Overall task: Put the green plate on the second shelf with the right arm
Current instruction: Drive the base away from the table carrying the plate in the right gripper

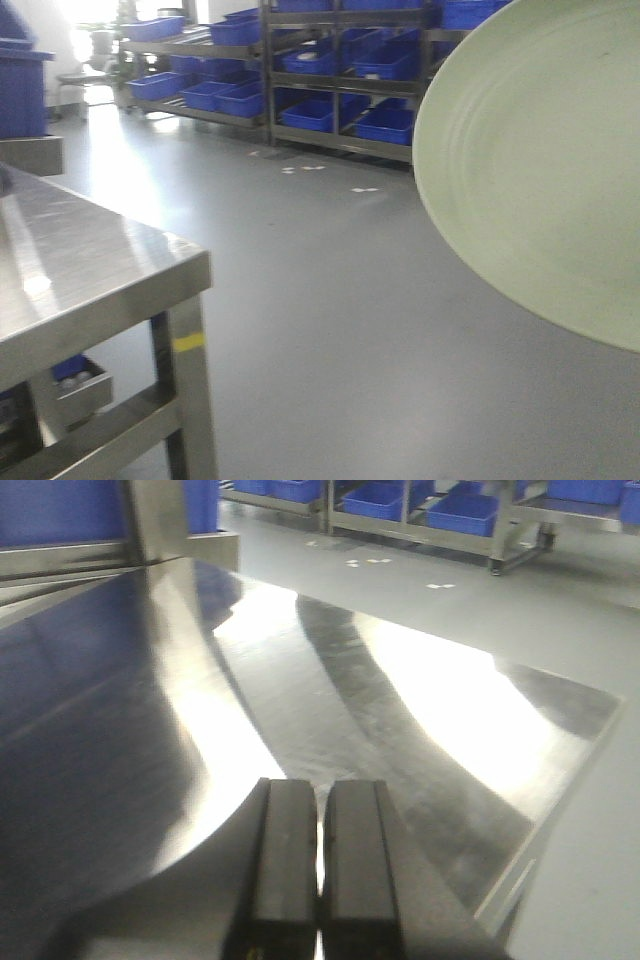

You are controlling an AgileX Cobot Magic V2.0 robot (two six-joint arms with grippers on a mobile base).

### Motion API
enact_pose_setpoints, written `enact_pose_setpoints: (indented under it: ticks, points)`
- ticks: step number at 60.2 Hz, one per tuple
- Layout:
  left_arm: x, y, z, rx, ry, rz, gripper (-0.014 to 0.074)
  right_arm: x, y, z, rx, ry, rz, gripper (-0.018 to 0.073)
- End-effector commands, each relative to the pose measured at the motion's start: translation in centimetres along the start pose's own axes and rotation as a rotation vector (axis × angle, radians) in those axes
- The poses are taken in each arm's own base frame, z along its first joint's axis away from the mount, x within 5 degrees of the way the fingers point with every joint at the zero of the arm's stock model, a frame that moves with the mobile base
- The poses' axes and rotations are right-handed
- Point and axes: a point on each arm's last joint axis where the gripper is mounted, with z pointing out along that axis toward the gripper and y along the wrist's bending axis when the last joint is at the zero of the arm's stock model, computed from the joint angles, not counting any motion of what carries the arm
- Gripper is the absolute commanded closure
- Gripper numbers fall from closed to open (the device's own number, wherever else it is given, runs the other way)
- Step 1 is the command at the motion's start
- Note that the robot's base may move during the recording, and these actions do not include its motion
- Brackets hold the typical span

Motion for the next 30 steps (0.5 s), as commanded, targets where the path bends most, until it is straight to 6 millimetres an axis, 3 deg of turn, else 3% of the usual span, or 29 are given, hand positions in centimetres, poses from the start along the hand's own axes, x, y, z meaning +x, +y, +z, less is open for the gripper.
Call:
enact_pose_setpoints:
  ticks: [1, 30]
  points:
    - [0.49, 0.04, 0.19, 0.001, -0.061, -0.002, 0.0472, -2.12, 0.37, -0.15, -0.022, -0.141, 0.000, 0.0504]
    - [0.49, 0.04, 0.19, 0.001, -0.061, -0.002, 0.0472, -2.12, 0.37, -0.15, -0.022, -0.141, 0.000, 0.0504]
